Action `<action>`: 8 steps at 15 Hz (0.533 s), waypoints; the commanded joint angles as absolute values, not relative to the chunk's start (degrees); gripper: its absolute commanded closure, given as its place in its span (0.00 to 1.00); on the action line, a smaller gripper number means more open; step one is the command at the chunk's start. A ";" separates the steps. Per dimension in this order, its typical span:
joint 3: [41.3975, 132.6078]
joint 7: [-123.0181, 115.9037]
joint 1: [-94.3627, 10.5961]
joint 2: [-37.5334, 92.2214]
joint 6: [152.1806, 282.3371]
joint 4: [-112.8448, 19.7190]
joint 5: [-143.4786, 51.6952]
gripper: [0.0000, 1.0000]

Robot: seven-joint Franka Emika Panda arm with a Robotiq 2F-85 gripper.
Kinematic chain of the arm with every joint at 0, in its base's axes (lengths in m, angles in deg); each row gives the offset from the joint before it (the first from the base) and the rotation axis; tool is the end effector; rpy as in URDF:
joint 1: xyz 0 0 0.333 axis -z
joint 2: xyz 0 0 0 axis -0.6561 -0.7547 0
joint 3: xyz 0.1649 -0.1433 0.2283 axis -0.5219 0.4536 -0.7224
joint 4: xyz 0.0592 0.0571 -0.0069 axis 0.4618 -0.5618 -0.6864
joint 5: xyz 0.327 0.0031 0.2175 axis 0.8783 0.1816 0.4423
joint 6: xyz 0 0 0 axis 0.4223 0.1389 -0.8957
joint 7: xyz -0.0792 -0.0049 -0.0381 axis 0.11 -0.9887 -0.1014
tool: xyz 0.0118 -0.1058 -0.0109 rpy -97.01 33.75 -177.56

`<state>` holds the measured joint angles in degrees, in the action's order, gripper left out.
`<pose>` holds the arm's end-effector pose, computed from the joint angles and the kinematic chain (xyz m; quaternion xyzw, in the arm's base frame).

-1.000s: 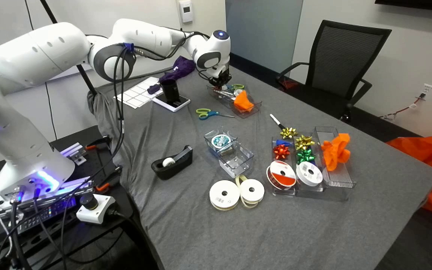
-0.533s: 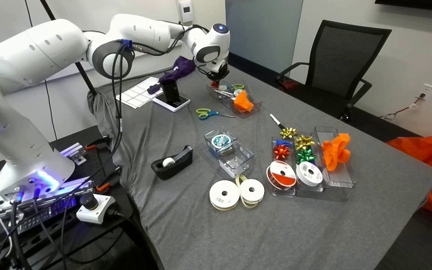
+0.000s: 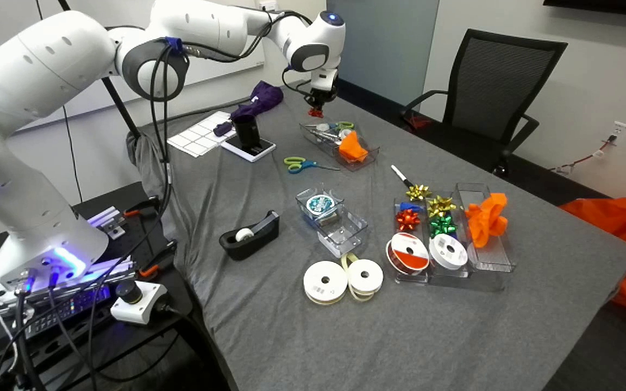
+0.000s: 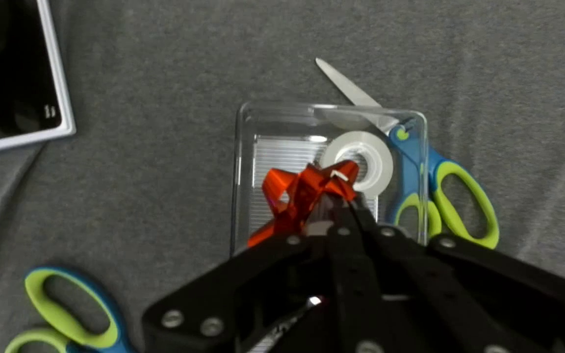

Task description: Remove the red ribbons from the clear case on the left and then put them in the bottom compartment of the clear case on the right

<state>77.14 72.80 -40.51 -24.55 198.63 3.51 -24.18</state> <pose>0.8099 0.0534 0.2227 -0.7102 0.6746 0.0978 0.1762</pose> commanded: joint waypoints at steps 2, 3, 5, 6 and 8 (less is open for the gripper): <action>77.80 59.08 -35.29 -14.82 195.43 -7.85 -25.93 0.99; 77.87 56.13 -34.06 -13.17 195.33 -9.75 -26.11 0.99; 77.94 50.37 -31.49 -9.48 194.92 -14.16 -26.15 0.99; 78.03 47.63 -30.21 -7.64 194.38 -16.54 -26.19 0.99; 78.33 42.77 -28.05 -4.41 192.77 -20.87 -26.50 0.99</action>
<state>78.23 49.69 -30.86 -12.28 194.34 -9.67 -25.69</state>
